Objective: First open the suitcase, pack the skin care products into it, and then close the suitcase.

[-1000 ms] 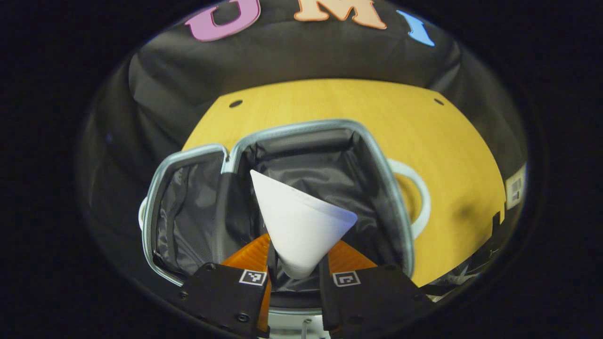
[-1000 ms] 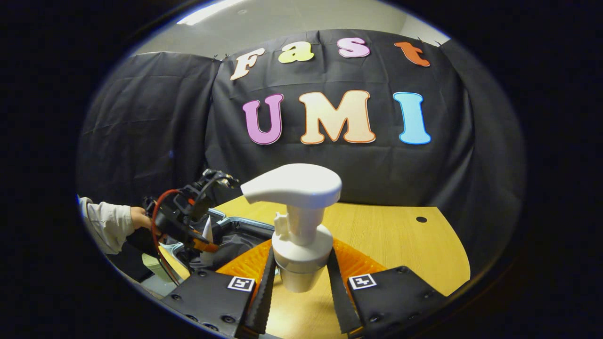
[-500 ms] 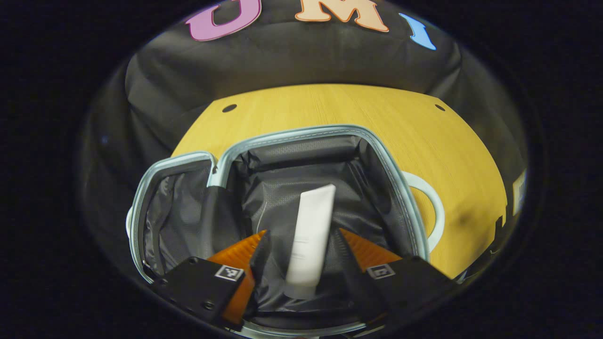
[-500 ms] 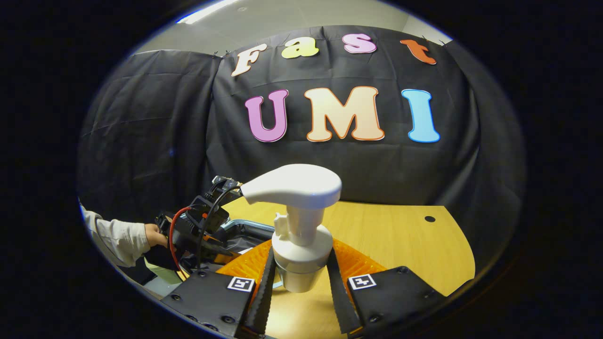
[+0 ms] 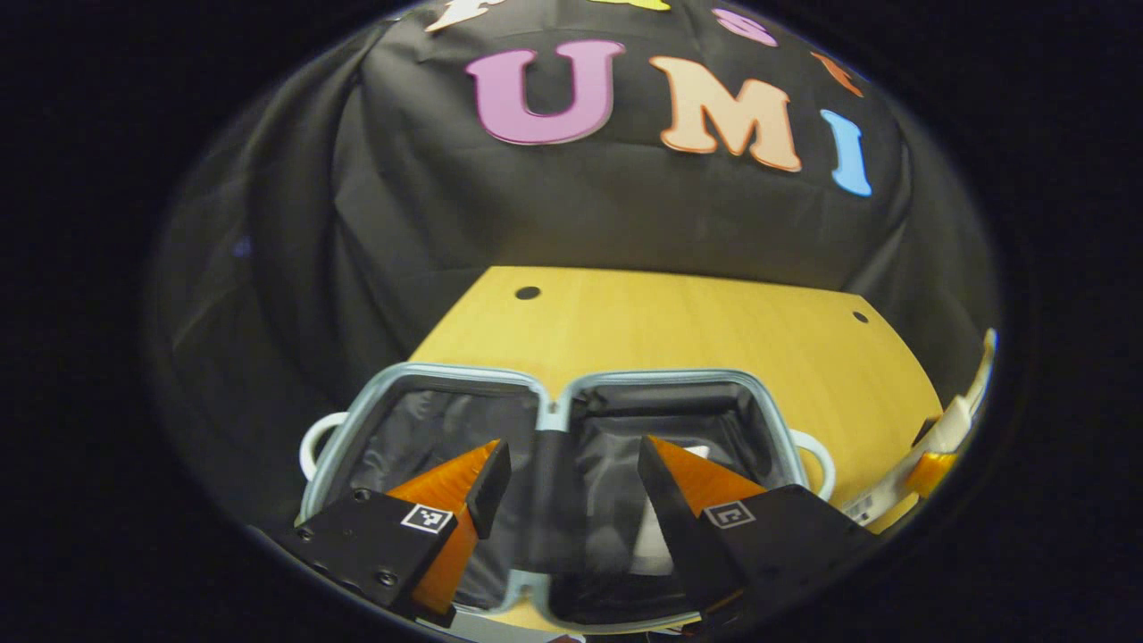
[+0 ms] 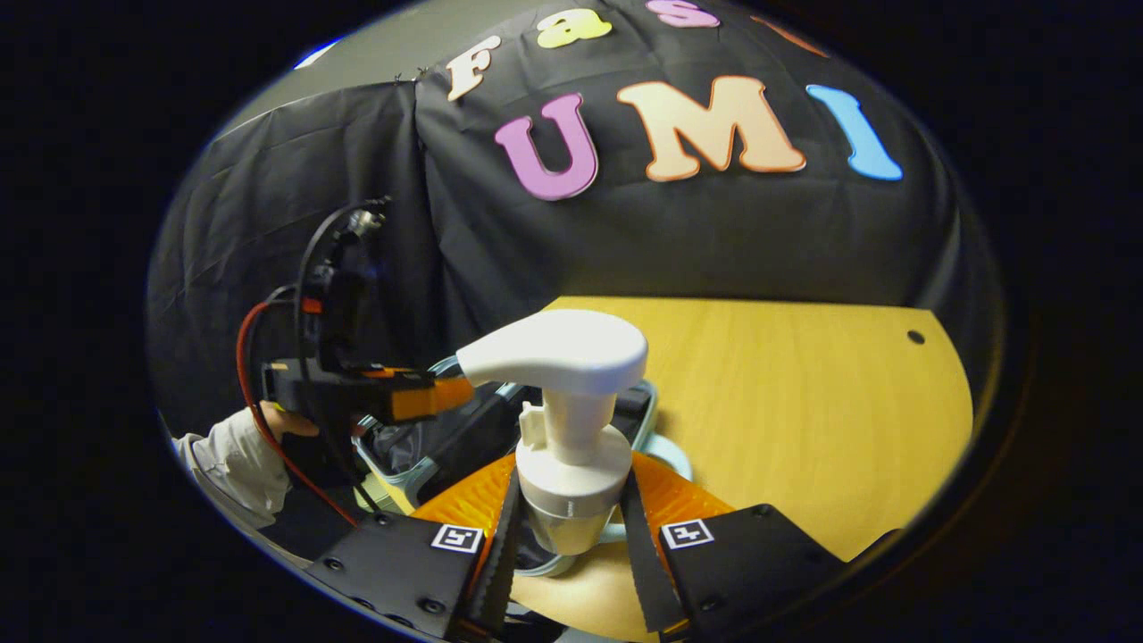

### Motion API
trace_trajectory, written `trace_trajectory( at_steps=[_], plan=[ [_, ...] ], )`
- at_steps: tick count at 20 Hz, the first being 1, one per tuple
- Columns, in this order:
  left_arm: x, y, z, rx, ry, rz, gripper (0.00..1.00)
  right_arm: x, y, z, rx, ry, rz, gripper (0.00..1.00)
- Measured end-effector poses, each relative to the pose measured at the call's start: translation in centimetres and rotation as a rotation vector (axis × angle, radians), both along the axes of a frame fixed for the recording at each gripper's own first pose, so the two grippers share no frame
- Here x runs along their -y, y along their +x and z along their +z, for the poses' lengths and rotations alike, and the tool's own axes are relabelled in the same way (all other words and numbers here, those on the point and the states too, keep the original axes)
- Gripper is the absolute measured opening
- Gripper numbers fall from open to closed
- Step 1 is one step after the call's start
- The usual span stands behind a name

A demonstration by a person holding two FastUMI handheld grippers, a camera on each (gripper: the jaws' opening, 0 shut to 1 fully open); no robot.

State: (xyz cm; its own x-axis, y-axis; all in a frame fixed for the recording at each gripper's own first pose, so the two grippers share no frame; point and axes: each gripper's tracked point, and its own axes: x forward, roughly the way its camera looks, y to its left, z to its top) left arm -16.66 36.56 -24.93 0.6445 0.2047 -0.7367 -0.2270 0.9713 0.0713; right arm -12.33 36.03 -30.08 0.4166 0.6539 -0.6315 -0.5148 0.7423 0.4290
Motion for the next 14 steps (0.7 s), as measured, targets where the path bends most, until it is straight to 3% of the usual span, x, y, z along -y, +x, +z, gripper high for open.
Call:
trace_trajectory(
  at_steps=[5,12,14],
  plan=[
    [-9.1,-4.8,1.9,0.013,0.048,0.139,0.86,-3.6,-2.6,-5.4,-0.164,-0.064,0.007,0.58],
    [-19.3,-10.9,2.8,0.023,0.071,0.306,0.86,-5.3,-3.4,-8.8,-0.198,-0.191,-0.020,0.58],
    [-21.3,-12.1,2.2,0.014,0.065,0.334,0.86,-5.6,-3.1,-9.0,-0.184,-0.213,-0.041,0.67]
  ],
)
